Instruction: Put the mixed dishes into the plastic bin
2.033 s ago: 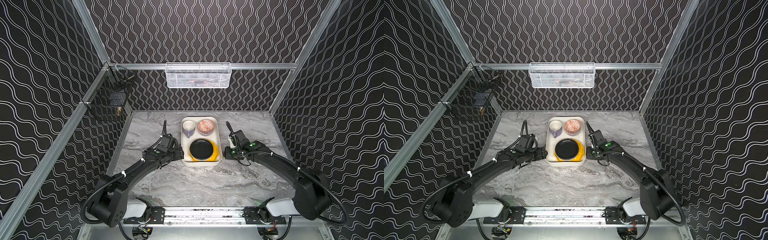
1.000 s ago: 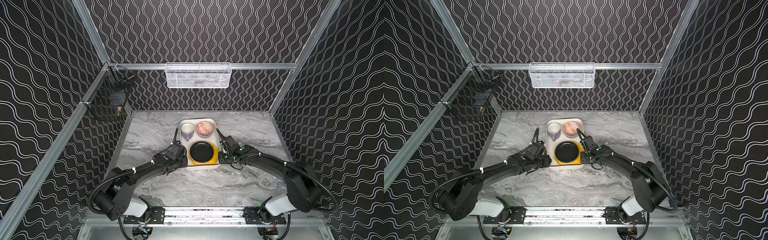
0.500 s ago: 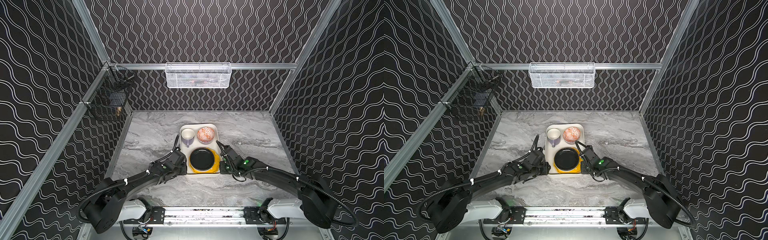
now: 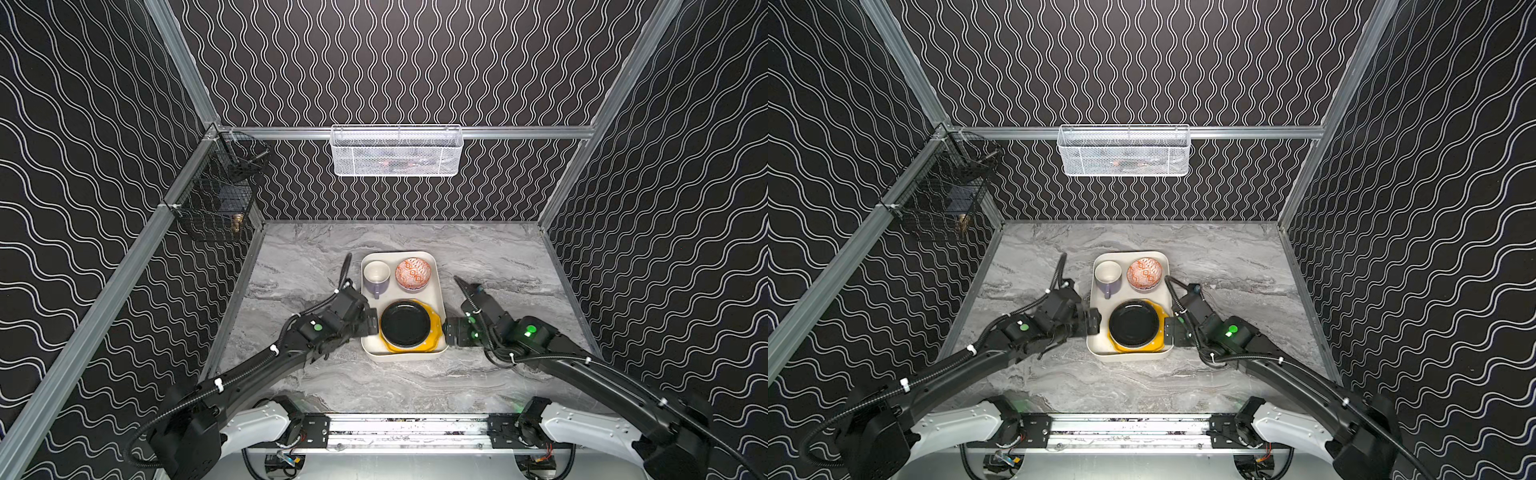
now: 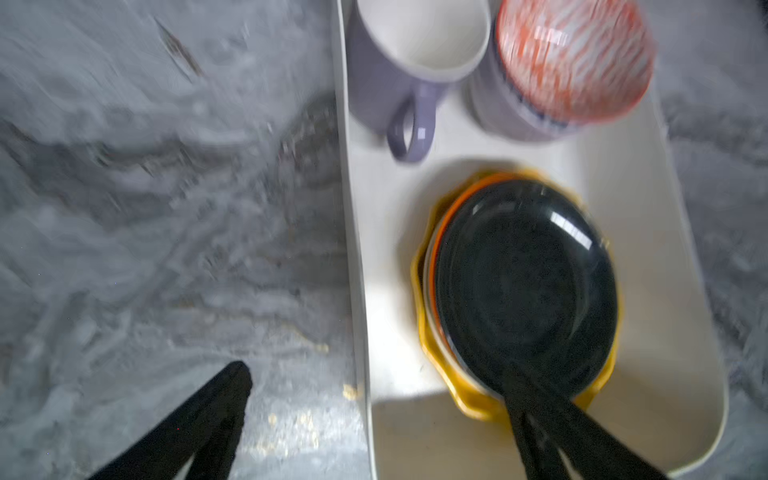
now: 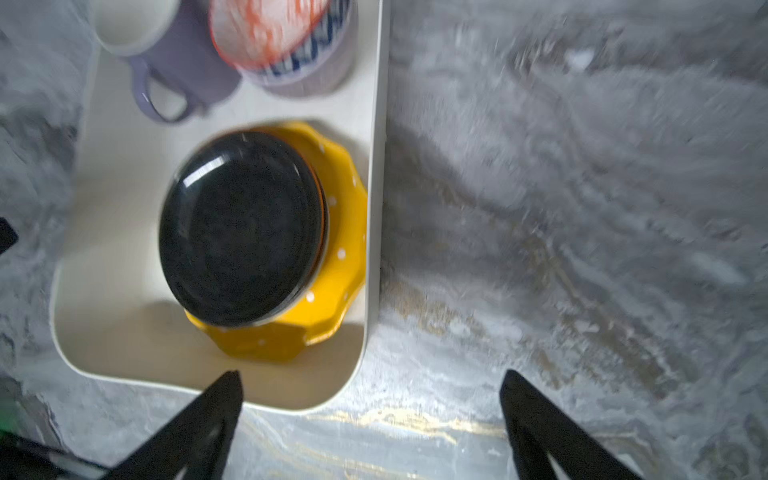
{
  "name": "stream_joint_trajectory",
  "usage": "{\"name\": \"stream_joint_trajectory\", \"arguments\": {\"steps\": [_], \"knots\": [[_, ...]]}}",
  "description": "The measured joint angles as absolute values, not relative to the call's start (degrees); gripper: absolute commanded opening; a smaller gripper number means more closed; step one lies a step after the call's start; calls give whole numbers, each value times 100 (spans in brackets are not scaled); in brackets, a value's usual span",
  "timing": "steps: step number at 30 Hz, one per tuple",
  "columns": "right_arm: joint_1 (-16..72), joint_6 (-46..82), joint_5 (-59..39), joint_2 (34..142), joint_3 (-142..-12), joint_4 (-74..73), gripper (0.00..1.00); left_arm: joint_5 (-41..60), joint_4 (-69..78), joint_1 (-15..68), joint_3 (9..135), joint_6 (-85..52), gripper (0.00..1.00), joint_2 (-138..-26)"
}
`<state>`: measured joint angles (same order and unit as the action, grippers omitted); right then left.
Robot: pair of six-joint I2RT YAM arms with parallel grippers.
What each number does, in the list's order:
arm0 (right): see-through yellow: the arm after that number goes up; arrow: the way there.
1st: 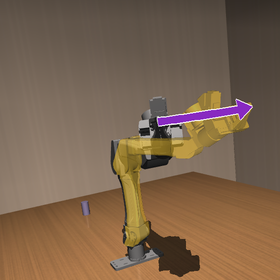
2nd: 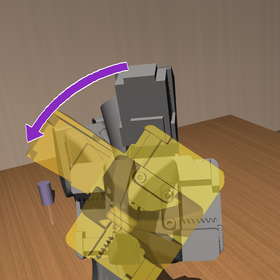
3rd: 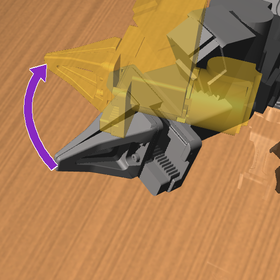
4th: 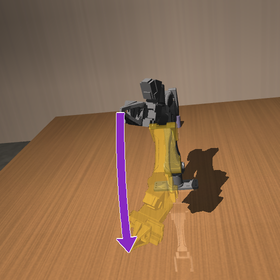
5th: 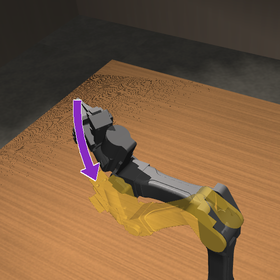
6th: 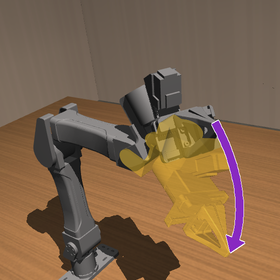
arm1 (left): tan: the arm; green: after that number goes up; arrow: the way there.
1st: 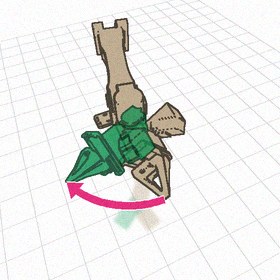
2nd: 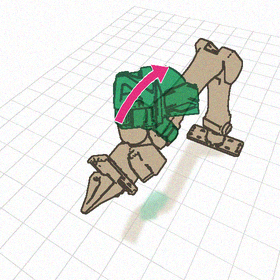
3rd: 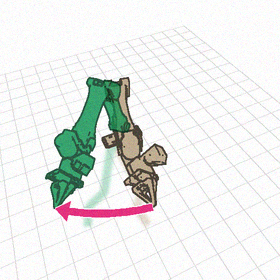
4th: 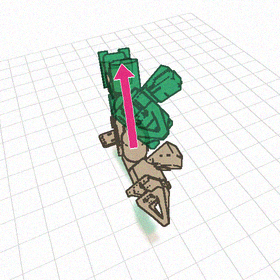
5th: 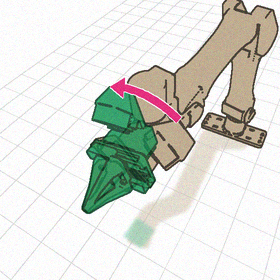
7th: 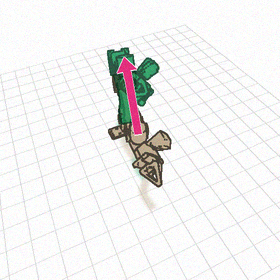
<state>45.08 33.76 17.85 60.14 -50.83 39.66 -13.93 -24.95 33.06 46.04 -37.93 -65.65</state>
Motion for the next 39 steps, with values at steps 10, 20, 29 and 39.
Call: {"name": "stream_joint_trajectory", "arguments": {"steps": [10, 20, 29, 39], "knots": [[2740, 1992, 2335, 6108, -5269, 2947, 100, -2587, -1481, 2292, 4685, -2392, 98, -6720], [1076, 810, 1680, 6571, -4471, 429, 100, -2770, 1387, 1822, 3444, -580, 99, -7120], [-58, 794, 871, 7762, -4434, -674, 100, -2954, 3424, 1763, 2388, -113, 99, -7669], [-462, 915, 235, 7745, -3446, -2038, 100, -2971, 5660, 1503, 1284, 279, 99, -8281]]}}
